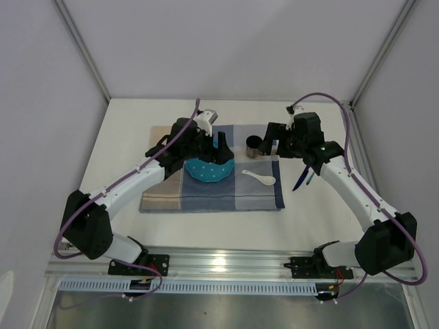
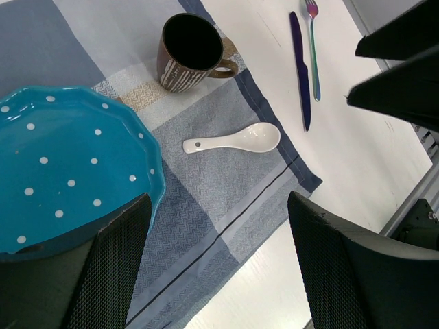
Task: Set the dinner table for one person
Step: Pick up the spoon from the napkin.
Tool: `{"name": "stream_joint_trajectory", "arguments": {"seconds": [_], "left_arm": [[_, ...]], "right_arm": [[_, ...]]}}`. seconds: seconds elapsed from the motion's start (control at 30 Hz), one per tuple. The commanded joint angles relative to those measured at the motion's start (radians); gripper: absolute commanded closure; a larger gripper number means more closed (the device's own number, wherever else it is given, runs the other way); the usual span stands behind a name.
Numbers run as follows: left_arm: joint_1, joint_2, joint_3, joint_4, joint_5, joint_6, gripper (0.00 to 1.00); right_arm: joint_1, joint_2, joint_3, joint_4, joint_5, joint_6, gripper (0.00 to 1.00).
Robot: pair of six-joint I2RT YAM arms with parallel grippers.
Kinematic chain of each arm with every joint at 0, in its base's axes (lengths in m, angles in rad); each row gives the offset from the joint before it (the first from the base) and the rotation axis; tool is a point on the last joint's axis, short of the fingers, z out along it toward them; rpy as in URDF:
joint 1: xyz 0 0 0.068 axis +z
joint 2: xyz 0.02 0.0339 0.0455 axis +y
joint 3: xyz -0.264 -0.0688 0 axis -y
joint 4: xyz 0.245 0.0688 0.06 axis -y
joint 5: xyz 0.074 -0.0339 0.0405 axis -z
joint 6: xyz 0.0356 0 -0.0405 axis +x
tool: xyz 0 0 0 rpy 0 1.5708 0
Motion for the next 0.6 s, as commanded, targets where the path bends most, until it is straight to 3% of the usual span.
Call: {"name": "stream_joint_trajectory", "arguments": {"seconds": [0.0, 0.17, 0.33, 0.43, 0.47, 0.57], "left_arm": [[0.003, 0.008, 0.030, 0.025, 0.025, 0.004, 0.17], [0.003, 0.003, 0.036, 0.024, 0.015, 0.013, 0.17], [0.003, 0.005, 0.041, 0.022, 0.018, 0.021, 0.17], [0.003, 0.006, 0.042, 0.025, 0.031, 0.022, 0.17], [0.004, 0.008, 0.039, 0.030, 0.034, 0.022, 0.17], [0.003, 0.012, 0.049, 0.027, 0.040, 0.022, 0.17]], "right_arm": [[-0.072, -0.029, -0.020, -0.038, 0.103, 0.277, 0.01], [-0.162, -0.079, -0.069, -0.080, 0.109, 0.529, 0.00], [-0.173, -0.135, -0.087, -0.087, 0.078, 0.534, 0.00], [-0.184, -0.200, -0.191, -0.091, 0.077, 0.591, 0.01], [-0.196, -0.218, -0.237, 0.001, 0.024, 0.580, 0.07], [-0.227, -0.205, -0.335, 0.040, -0.061, 0.597, 0.34]]}}
